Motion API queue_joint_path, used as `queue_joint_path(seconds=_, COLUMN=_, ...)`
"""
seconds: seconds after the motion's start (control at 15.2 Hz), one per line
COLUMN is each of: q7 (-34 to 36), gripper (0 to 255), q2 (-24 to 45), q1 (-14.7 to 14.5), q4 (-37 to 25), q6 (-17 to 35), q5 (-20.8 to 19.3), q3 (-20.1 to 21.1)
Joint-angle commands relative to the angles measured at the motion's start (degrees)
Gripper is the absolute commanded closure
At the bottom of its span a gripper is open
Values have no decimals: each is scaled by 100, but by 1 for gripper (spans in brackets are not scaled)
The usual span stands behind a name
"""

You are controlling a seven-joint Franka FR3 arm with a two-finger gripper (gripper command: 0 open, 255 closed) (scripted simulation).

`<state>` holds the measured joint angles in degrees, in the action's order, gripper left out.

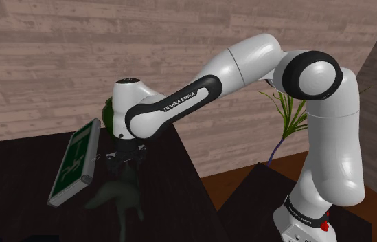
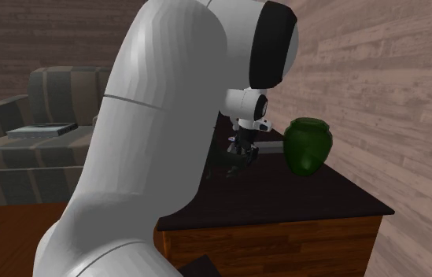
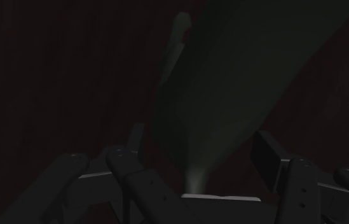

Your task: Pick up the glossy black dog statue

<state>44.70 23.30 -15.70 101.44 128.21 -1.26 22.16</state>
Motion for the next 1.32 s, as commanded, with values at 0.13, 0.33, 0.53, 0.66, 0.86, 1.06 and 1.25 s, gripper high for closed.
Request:
queue_joint_path(seconds=0.13, q7=-1, gripper=255, q2=3, q1=-2, q4=10, q6=0, q5=3, q3=4)
queue_joint_path(seconds=0.33, q7=-4, gripper=255, q2=-50, q1=5, q4=-78, q6=-138, q5=22, q3=15)
queue_joint_path(seconds=0.53, q7=-8, gripper=255, q2=-146, q1=19, q4=-182, q6=-333, q5=57, q3=33)
queue_joint_path(seconds=0.66, q7=-9, gripper=255, q2=-206, q1=27, q4=-257, q6=-465, q5=78, q3=45)
queue_joint_path(seconds=0.86, q7=-8, gripper=255, q2=-289, q1=37, q4=-379, q6=-665, q5=107, q3=60)
queue_joint_path(seconds=1.06, q7=-6, gripper=255, q2=-362, q1=44, q4=-515, q6=-869, q5=132, q3=72)
queue_joint_path(seconds=1.25, q7=-2, gripper=255, q2=-409, q1=48, q4=-619, q6=-1016, q5=148, q3=80)
